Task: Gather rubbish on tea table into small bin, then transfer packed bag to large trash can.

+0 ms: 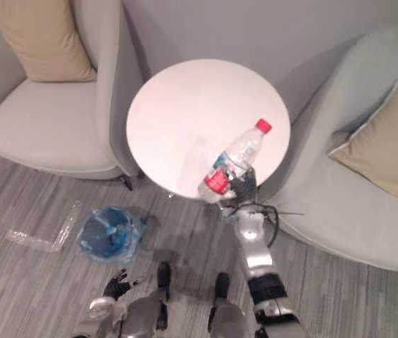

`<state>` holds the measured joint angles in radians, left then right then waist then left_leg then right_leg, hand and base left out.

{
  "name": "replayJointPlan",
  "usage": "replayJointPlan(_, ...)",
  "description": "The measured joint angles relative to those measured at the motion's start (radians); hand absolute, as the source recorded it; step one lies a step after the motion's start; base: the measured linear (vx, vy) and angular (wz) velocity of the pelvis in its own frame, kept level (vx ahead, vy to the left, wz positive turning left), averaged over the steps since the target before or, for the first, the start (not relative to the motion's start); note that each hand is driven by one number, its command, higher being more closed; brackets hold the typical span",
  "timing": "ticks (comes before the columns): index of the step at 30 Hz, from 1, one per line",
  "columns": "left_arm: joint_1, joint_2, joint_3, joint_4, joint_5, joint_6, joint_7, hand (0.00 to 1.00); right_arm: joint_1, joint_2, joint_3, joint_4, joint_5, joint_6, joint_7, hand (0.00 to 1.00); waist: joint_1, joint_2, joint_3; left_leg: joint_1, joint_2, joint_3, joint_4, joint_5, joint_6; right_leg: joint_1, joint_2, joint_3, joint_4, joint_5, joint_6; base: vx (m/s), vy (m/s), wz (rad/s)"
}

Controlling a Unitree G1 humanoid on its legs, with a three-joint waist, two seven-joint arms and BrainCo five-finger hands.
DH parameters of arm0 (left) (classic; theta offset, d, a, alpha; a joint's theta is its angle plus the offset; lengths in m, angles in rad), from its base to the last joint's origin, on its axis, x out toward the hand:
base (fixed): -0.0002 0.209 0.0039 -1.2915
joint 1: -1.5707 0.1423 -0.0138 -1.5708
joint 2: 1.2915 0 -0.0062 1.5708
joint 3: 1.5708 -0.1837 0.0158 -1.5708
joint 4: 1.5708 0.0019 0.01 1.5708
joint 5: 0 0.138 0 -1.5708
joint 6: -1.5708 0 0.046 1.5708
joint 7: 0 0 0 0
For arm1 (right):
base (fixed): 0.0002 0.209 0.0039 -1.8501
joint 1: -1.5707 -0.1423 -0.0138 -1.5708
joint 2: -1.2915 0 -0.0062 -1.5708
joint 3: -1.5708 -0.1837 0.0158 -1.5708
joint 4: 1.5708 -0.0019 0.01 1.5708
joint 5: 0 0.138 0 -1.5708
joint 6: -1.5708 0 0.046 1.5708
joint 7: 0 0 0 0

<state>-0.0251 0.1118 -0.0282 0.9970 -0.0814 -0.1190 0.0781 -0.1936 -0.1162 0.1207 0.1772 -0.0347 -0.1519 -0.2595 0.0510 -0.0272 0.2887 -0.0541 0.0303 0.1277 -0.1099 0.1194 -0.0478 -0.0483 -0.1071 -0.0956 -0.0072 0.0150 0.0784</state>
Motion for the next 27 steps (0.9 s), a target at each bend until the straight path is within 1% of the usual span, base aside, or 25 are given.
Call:
replayJointPlan(1, 0.000, 0.004, 0.000, 0.015, 0.005, 0.000, -0.003, 0.00, 0.048, 0.000, 0.021, -0.026, -0.028, -0.006, 0.022, 1.00, -0.007, -0.008, -0.017, 0.011, 0.002, 0.003, 0.000, -0.004, -0.003, 0.009, 0.002, 0.005, -0.002, 0.000, 0.000, 0.00, -0.008, -0.18)
replayJointPlan(3, 0.007, 0.006, -0.001, 0.016, 0.015, 0.000, -0.004, 0.00, 0.102, 0.000, 0.048, -0.052, -0.047, -0.007, 0.048, 1.00, -0.015, -0.019, -0.035, 0.028, 0.007, 0.014, 0.000, -0.012, -0.004, 0.021, 0.003, 0.015, -0.006, 0.000, 0.000, 0.01, -0.004, -0.15)
replayJointPlan(5, 0.013, 0.007, -0.001, 0.018, 0.021, 0.000, -0.008, 0.00, 0.139, 0.000, 0.073, -0.066, -0.062, -0.007, 0.070, 1.00, -0.015, -0.025, -0.053, 0.041, 0.008, 0.029, 0.005, -0.014, -0.004, 0.026, 0.004, 0.031, -0.007, 0.002, 0.000, 0.03, 0.005, -0.24)
replayJointPlan(7, 0.020, 0.007, -0.002, 0.018, 0.021, 0.000, -0.020, 0.00, 0.179, -0.001, 0.094, -0.094, -0.085, -0.009, 0.096, 1.00, -0.019, -0.024, -0.065, 0.059, 0.008, 0.044, 0.006, -0.021, -0.004, 0.038, 0.005, 0.046, -0.008, 0.003, 0.001, 0.02, 0.015, -0.26)
replayJointPlan(9, 0.037, 0.008, -0.011, 0.018, 0.021, 0.000, -0.024, 0.00, 0.221, -0.003, 0.113, -0.123, -0.123, -0.010, 0.119, 1.00, -0.023, -0.021, -0.089, 0.075, 0.008, 0.064, 0.006, -0.029, -0.005, 0.039, 0.005, 0.067, -0.001, 0.005, 0.002, 0.02, 0.019, -0.27)
replayJointPlan(11, 0.043, 0.013, -0.030, 0.018, 0.021, 0.000, -0.025, 0.00, 0.237, -0.004, 0.124, -0.126, -0.127, -0.025, 0.132, 1.00, -0.027, -0.020, -0.093, 0.089, 0.008, 0.077, 0.006, -0.032, -0.005, 0.039, 0.005, 0.076, 0.013, 0.001, 0.005, 0.00, 0.013, -0.21)
replayJointPlan(12, 0.045, 0.014, -0.039, 0.018, 0.020, 0.000, -0.025, 0.00, 0.242, -0.003, 0.132, -0.127, -0.135, -0.028, 0.135, 1.00, -0.030, -0.019, -0.094, 0.094, 0.007, 0.079, 0.006, -0.033, -0.004, 0.032, 0.004, 0.077, 0.038, -0.011, 0.007, -0.02, 0.006, -0.08)
replayJointPlan(13, 0.044, 0.015, -0.051, 0.018, 0.020, -0.001, -0.025, 0.00, 0.246, -0.003, 0.140, -0.128, -0.161, -0.029, 0.137, 1.00, -0.044, -0.019, -0.095, 0.094, 0.004, 0.071, 0.006, -0.034, -0.003, 0.011, 0.000, 0.078, 0.090, -0.037, 0.008, -0.04, 0.000, 0.10)
replayJointPlan(14, 0.041, 0.014, -0.061, 0.018, 0.020, -0.001, -0.025, 0.00, 0.252, -0.004, 0.140, -0.133, -0.164, -0.029, 0.140, 1.00, -0.048, -0.019, -0.095, 0.090, 0.000, 0.060, 0.006, -0.035, -0.001, -0.008, -0.004, 0.080, 0.134, -0.060, 0.011, -0.04, -0.007, 0.32)
replayJointPlan(15, 0.037, 0.013, -0.082, 0.015, 0.020, -0.001, -0.028, 0.00, 0.266, -0.006, 0.139, -0.147, -0.165, -0.029, 0.140, 1.00, -0.050, -0.020, -0.095, 0.086, -0.009, 0.042, 0.006, -0.039, -0.003, -0.031, -0.015, 0.086, 0.199, -0.093, 0.025, -0.04, -0.006, 0.57)
replayJointPlan(16, 0.034, 0.010, -0.098, 0.014, 0.020, -0.002, -0.037, 0.00, 0.285, -0.010, 0.137, -0.168, -0.168, -0.029, 0.138, 1.00, -0.053, -0.017, -0.098, 0.074, -0.018, 0.009, 0.008, -0.040, 0.004, -0.041, -0.024, 0.098, 0.246, -0.117, 0.043, -0.04, -0.004, 0.72)
replayJointPlan(17, 0.034, 0.011, -0.105, 0.014, 0.020, -0.002, -0.039, 0.00, 0.291, -0.012, 0.137, -0.174, -0.178, -0.030, 0.134, 1.00, -0.056, -0.014, -0.102, 0.064, -0.021, -0.013, 0.011, -0.038, 0.006, -0.041, -0.026, 0.111, 0.263, -0.129, 0.057, -0.02, 0.009, 0.99)
replayJointPlan(18, 0.033, 0.013, -0.109, 0.012, 0.020, -0.003, -0.039, 0.00, 0.297, -0.012, 0.137, -0.184, -0.204, -0.029, 0.130, 1.00, -0.059, -0.014, -0.107, 0.051, -0.028, -0.049, 0.019, -0.031, 0.008, -0.044, -0.027, 0.150, 0.313, -0.167, 0.053, 0.02, 0.004, 1.23)
replayJointPlan(19, 0.036, 0.014, -0.109, 0.006, 0.020, -0.003, -0.039, 0.00, 0.297, -0.011, 0.142, -0.193, -0.212, -0.029, 0.128, 1.00, -0.059, -0.025, -0.125, 0.034, -0.046, -0.095, 0.022, -0.016, 0.005, -0.047, -0.036, 0.183, 0.331, -0.203, 0.055, 0.04, -0.015, 1.22)
replayJointPlan(20, 0.034, 0.016, -0.109, 0.003, 0.019, -0.003, -0.039, 0.00, 0.297, -0.011, 0.146, -0.199, -0.217, -0.029, 0.127, 1.00, -0.057, -0.026, -0.137, 0.015, -0.051, -0.113, 0.026, -0.010, 0.001, -0.047, -0.038, 0.184, 0.318, -0.213, 0.055, 0.05, -0.066, 1.03)
replayJointPlan(21, 0.037, 0.018, -0.109, -0.008, 0.019, -0.003, -0.037, 0.00, 0.285, -0.012, 0.149, -0.204, -0.232, -0.033, 0.125, 1.00, -0.046, -0.017, -0.154, -0.019, -0.045, -0.131, 0.031, 0.012, -0.003, -0.049, -0.032, 0.175, 0.273, -0.214, 0.043, -0.02, -0.100, 0.72)
replayJointPlan(22, 0.038, 0.013, -0.109, -0.019, 0.014, -0.005, -0.037, 0.00, 0.257, -0.012, 0.152, -0.203, -0.237, -0.034, 0.121, 1.00, -0.025, 0.015, -0.154, -0.074, -0.023, -0.161, 0.058, 0.021, -0.011, -0.044, -0.010, 0.142, 0.206, -0.171, 0.027, -0.03, -0.083, 0.59)
replayJointPlan(23, 0.039, 0.012, -0.109, -0.023, 0.013, -0.005, -0.037, 0.00, 0.246, -0.011, 0.155, -0.203, -0.238, -0.034, 0.120, 1.00, -0.020, 0.024, -0.149, -0.088, -0.016, -0.172, 0.069, 0.025, -0.014, -0.035, -0.002, 0.129, 0.181, -0.154, 0.023, -0.06, -0.059, 0.52)
replayJointPlan(25, 0.044, 0.003, -0.111, -0.029, 0.009, -0.005, -0.036, 0.00, 0.220, -0.012, 0.158, -0.202, -0.238, -0.034, 0.115, 1.00, -0.006, 0.060, -0.129, -0.126, 0.007, -0.221, 0.091, 0.035, -0.029, 0.008, 0.027, 0.080, 0.080, -0.092, 0.008, -0.08, -0.045, 0.47)
replayJointPlan(26, 0.048, -0.002, -0.111, -0.030, 0.008, -0.005, -0.036, 0.00, 0.217, -0.013, 0.159, -0.200, -0.238, -0.034, 0.111, 1.00, -0.003, 0.066, -0.124, -0.127, 0.010, -0.225, 0.090, 0.037, -0.032, 0.014, 0.031, 0.073, 0.072, -0.087, 0.004, -0.12, -0.062, 0.32)
replayJointPlan(27, 0.056, -0.009, -0.110, -0.039, 0.006, -0.005, -0.034, 0.00, 0.212, -0.014, 0.158, -0.198, -0.238, -0.034, 0.105, 1.00, 0.002, 0.076, -0.118, -0.128, 0.018, -0.223, 0.086, 0.026, -0.035, 0.015, 0.039, 0.069, 0.074, -0.084, 0.000, -0.14, -0.082, 0.22)
